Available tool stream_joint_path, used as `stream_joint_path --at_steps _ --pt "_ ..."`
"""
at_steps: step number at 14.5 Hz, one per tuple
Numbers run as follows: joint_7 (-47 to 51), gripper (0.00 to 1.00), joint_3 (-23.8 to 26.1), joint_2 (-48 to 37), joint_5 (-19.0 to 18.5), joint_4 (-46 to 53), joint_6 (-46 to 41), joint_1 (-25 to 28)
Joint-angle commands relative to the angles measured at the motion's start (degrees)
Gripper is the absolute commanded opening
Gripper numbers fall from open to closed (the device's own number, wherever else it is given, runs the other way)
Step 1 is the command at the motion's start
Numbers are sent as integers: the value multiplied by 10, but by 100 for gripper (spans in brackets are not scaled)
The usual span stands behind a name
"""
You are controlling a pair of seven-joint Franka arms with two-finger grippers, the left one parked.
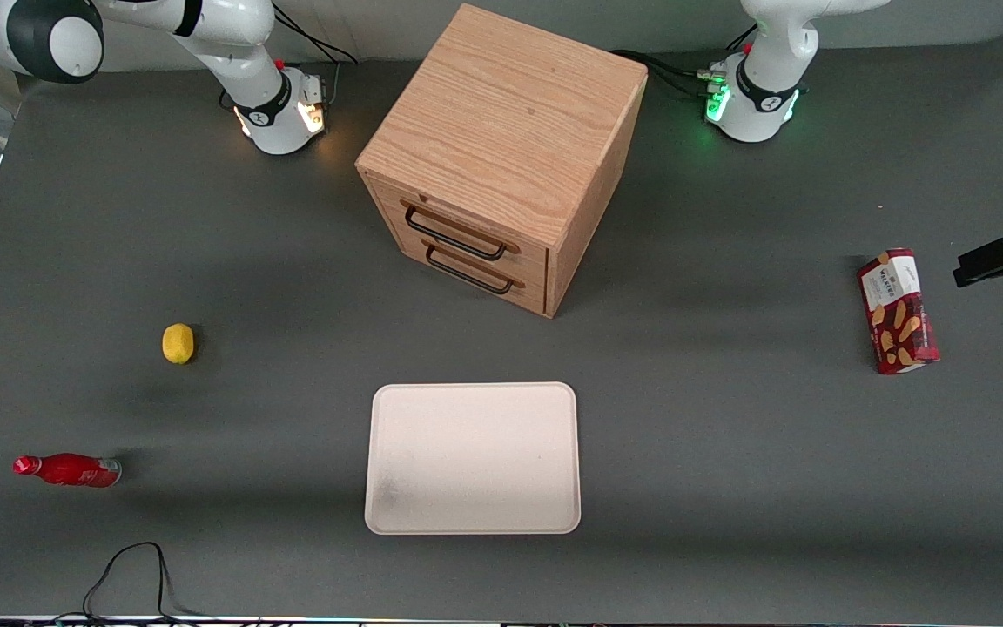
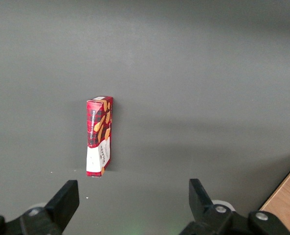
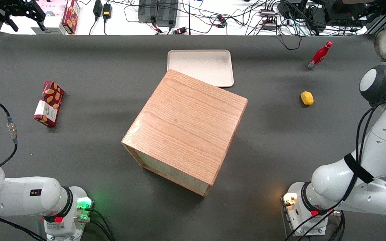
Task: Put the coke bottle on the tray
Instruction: 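Move the open right gripper over the red Coca-Cola bottle and lower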
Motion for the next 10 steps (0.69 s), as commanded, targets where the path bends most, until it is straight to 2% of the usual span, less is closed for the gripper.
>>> stream_joint_path --at_steps 1,10 --pt "-9 100 0 36 6 28 16 5" --pt "-11 100 0 114 -6 19 90 15"
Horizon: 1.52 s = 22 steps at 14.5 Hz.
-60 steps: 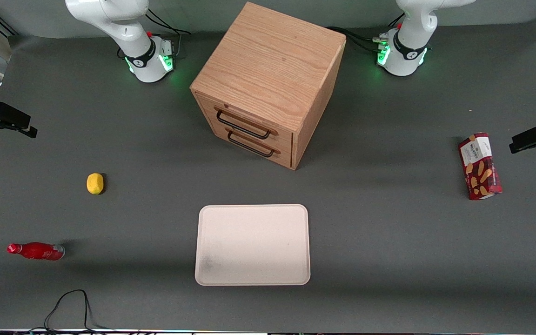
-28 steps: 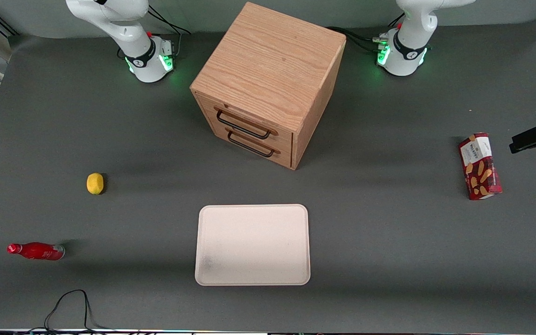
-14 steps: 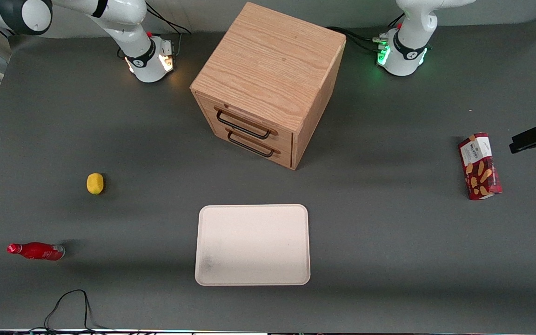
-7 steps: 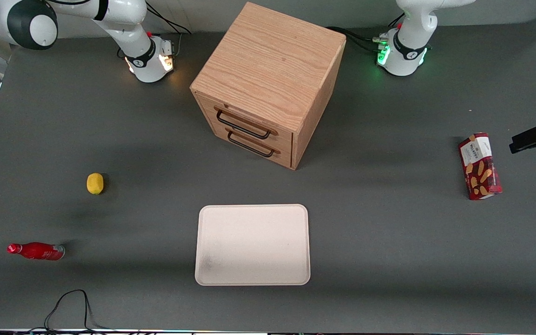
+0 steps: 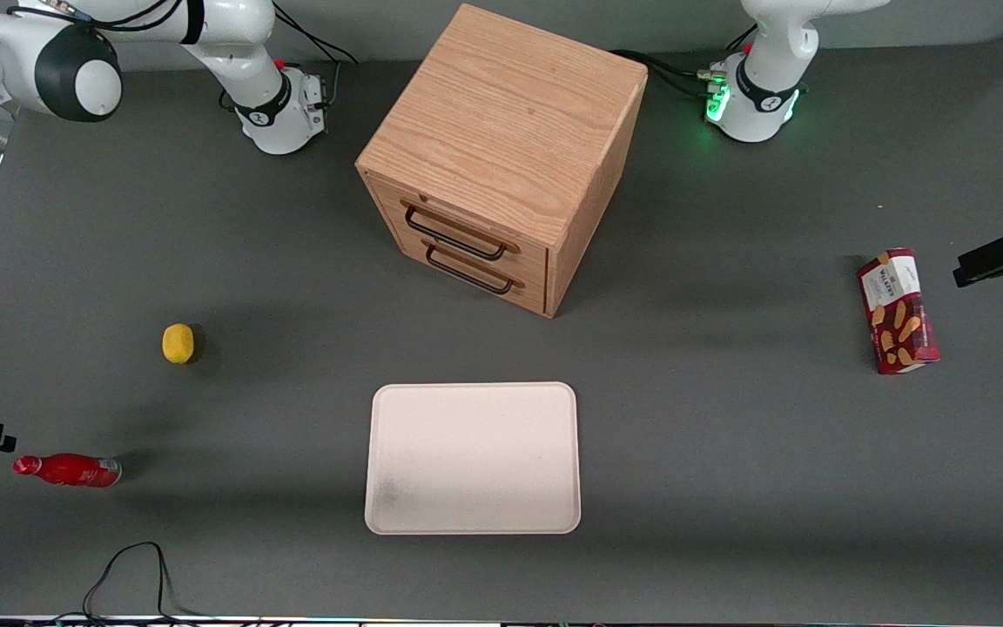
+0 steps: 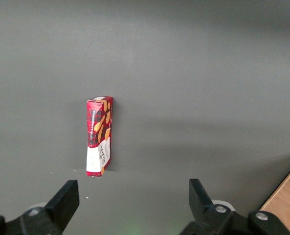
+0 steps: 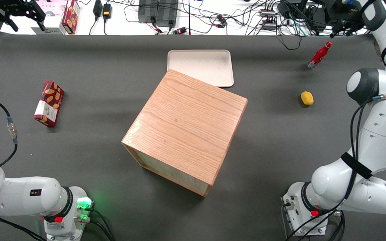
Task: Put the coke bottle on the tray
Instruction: 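Move the open right gripper over the red Coca-Cola bottle and lower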
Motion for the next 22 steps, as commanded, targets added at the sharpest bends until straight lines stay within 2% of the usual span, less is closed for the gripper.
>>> stream_joint_path --at_steps 1,19,22 --pt "-11 100 -1 30 -8 19 20 1" --pt "-7 98 0 56 -41 -10 70 19" --pt "-5 58 0 52 -49 -10 69 23"
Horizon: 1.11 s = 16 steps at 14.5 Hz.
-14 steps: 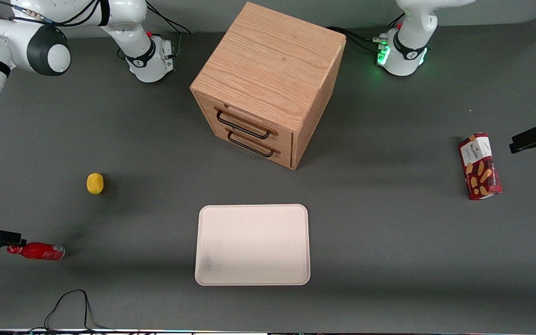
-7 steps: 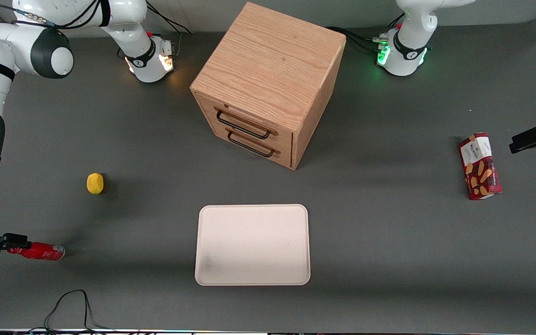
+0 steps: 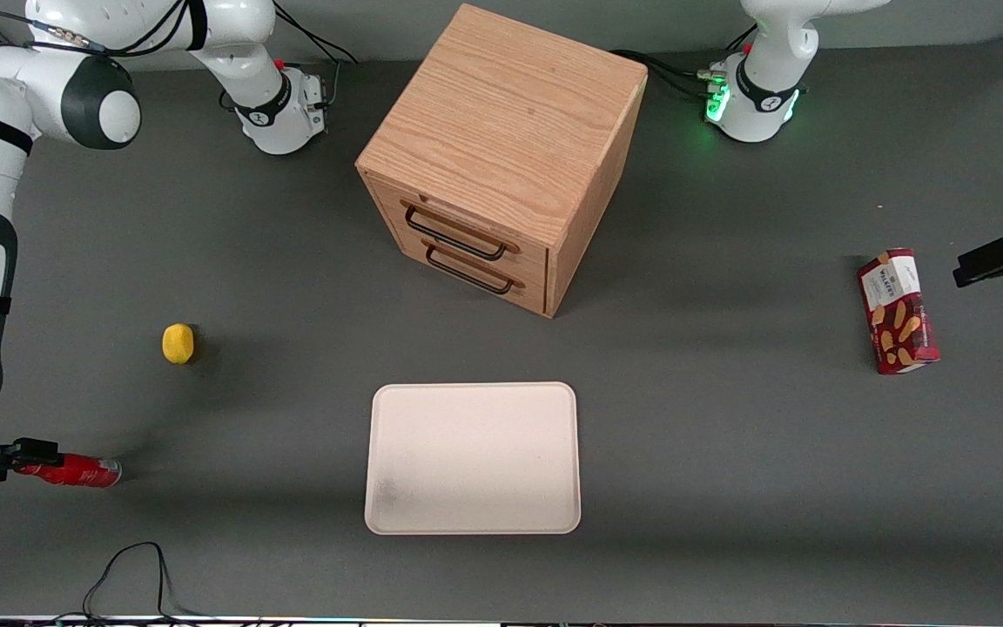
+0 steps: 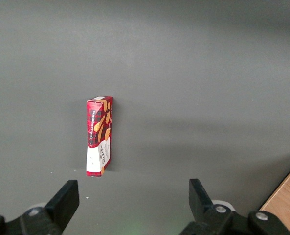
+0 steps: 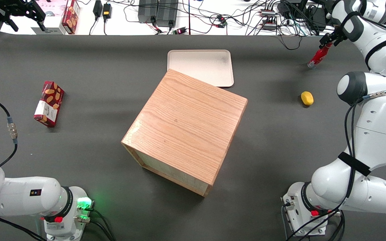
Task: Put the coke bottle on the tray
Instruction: 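Close the right gripper around the bottle's neck and lift it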
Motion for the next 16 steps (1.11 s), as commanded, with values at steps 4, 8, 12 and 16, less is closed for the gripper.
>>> stream_joint_path --at_steps 4,8,12,16 --pt "-9 27 0 -11 -25 -7 0 7" --pt "-12 6 0 -16 -37 -5 -18 7" --pt "-11 5 0 -75 -39 0 -120 7" --pt "-13 5 0 -152 -51 5 -214 7"
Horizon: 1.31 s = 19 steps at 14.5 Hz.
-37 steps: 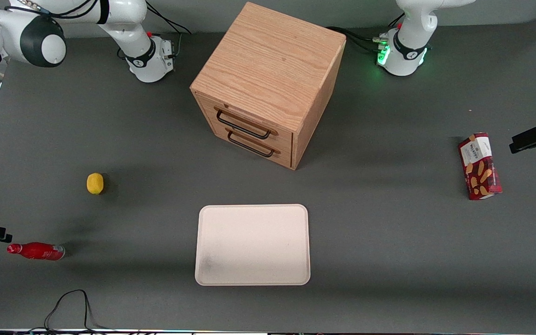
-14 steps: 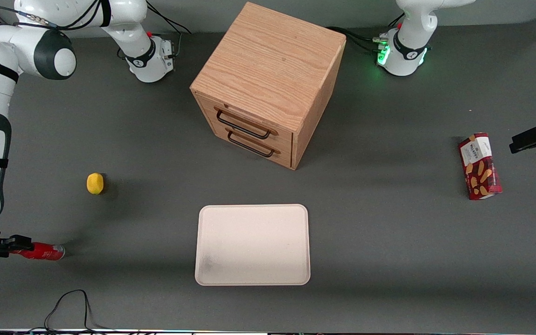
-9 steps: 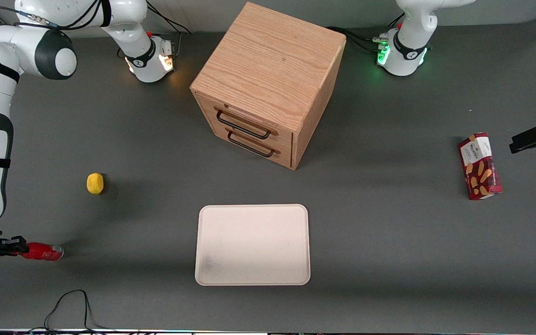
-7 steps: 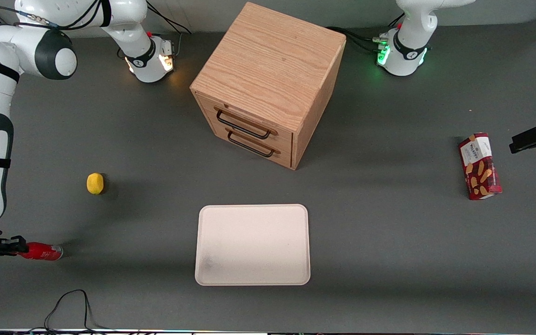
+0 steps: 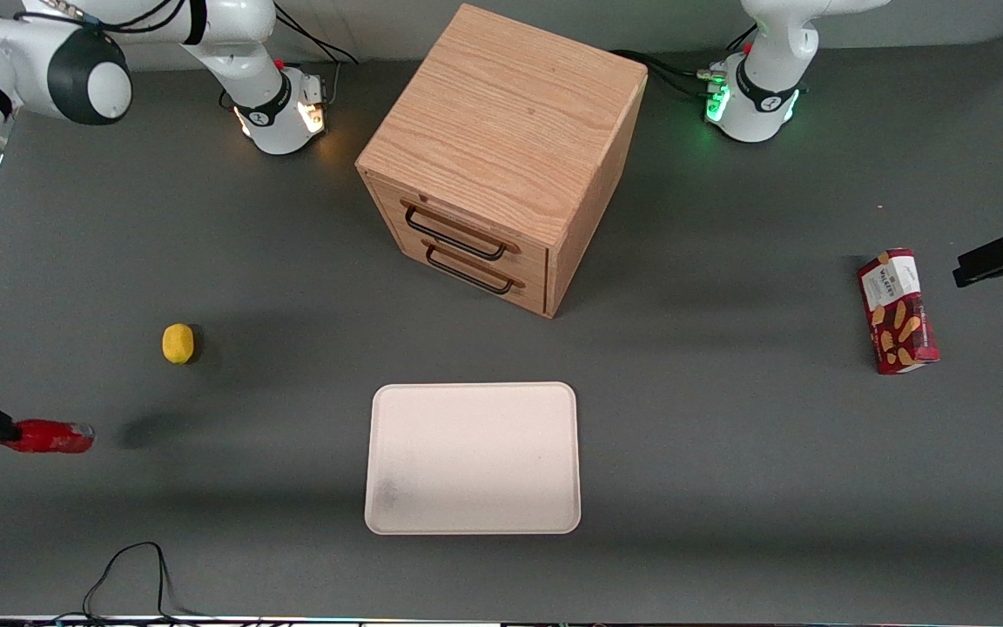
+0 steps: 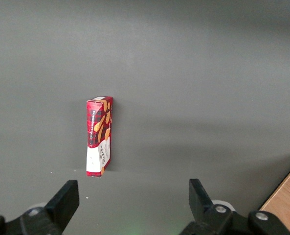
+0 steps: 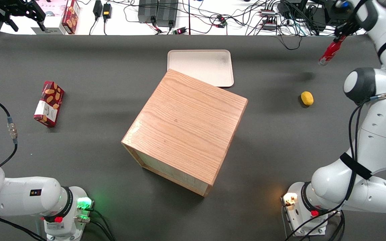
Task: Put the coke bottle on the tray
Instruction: 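Close the right gripper around the bottle's neck and lift it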
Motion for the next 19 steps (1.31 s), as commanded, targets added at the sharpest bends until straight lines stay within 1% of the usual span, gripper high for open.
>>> stream_joint_path --at_steps 1,2,3,5,7,8,10,12,15,19 --pt "-17 5 -1 -78 -22 -13 -54 1" --pt "-29 5 0 -100 -36 -13 -68 1" --pt "-33 5 1 -122 -42 -12 -85 1" --pt "-33 5 1 -161 -42 -3 -126 1" --pt "-33 6 2 -184 -41 -1 -142 1" --pt "-33 5 8 -186 -41 -1 -144 2" --pt "-31 5 37 -189 -42 -1 -144 7" --pt "-22 5 52 -187 -41 0 -136 33" --pt "44 5 79 -182 -42 0 -114 81" --pt "201 2 83 -175 -42 -1 -92 187"
